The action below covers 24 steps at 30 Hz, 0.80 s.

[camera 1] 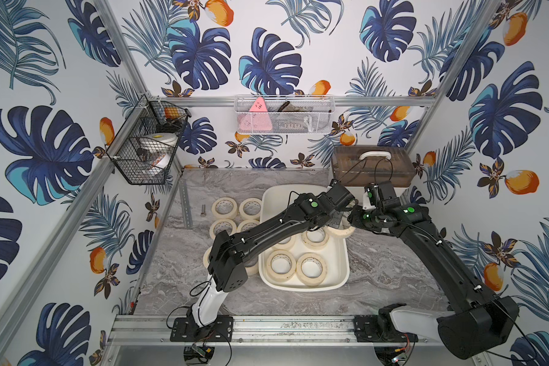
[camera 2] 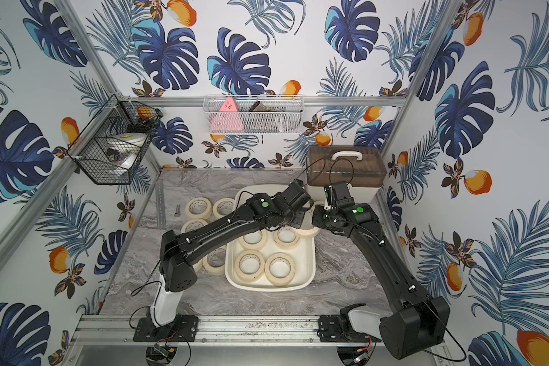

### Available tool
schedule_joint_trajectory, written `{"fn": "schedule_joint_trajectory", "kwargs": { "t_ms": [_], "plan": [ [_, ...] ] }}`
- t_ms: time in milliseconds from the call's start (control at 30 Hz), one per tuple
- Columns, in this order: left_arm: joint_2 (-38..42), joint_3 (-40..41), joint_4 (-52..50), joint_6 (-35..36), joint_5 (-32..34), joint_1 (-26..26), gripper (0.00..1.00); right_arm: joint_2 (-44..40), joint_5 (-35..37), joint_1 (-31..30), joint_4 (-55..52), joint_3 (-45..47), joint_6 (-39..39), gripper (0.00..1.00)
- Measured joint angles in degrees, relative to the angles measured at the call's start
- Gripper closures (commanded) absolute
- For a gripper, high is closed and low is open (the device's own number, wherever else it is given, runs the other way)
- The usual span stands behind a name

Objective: Take out the art tape in the storage box
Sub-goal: Pick up the art tape from the storage box.

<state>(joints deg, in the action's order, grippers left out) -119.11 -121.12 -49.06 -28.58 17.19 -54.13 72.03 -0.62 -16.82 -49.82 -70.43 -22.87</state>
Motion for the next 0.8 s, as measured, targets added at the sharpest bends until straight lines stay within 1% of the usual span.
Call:
{"fn": "schedule_joint_trajectory", "kwargs": {
  "t_ms": [133, 167, 233, 300, 433, 533, 633, 800],
  "plan": [
    [0.3, 0.5, 0.8, 0.2, 0.0, -0.2, 0.76, 0.2, 0.1, 0.0, -1.1, 0.0, 1.1, 0.92],
    [0.8, 1.1, 1.2, 0.2, -0.2, -0.2, 0.71, 0.3, 0.0, 0.0, -1.4, 0.0, 1.3, 0.94],
    [2.4, 3.3, 2.6, 0.2, -0.8, -0.2, 0.58, 0.3, -0.5, -0.1, -1.5, 0.0, 1.3, 0.97],
    [5.1, 6.1, 4.5, -0.1, -2.5, -0.1, 0.49, 0.5, -0.5, 0.1, -1.4, 0.2, 0.3, 1.00],
    [9.8, 9.1, 7.2, -0.2, -4.6, 0.0, 0.33, 1.0, 0.3, 0.4, -0.7, 0.2, -0.7, 1.00],
    [11.8, 9.5, 8.5, 0.0, -5.4, 0.0, 0.26, 1.5, 0.1, 0.3, -0.6, 0.2, -1.1, 1.00],
    [13.6, 10.5, 9.2, 0.1, -5.4, 0.1, 0.22, 2.4, 1.3, 0.4, -0.6, 0.1, -1.7, 1.00],
    [17.2, 14.0, 10.1, 0.4, -4.9, 0.4, 0.17, 4.9, 5.1, 1.8, -0.5, -1.4, -2.9, 1.00]
  ]
}}
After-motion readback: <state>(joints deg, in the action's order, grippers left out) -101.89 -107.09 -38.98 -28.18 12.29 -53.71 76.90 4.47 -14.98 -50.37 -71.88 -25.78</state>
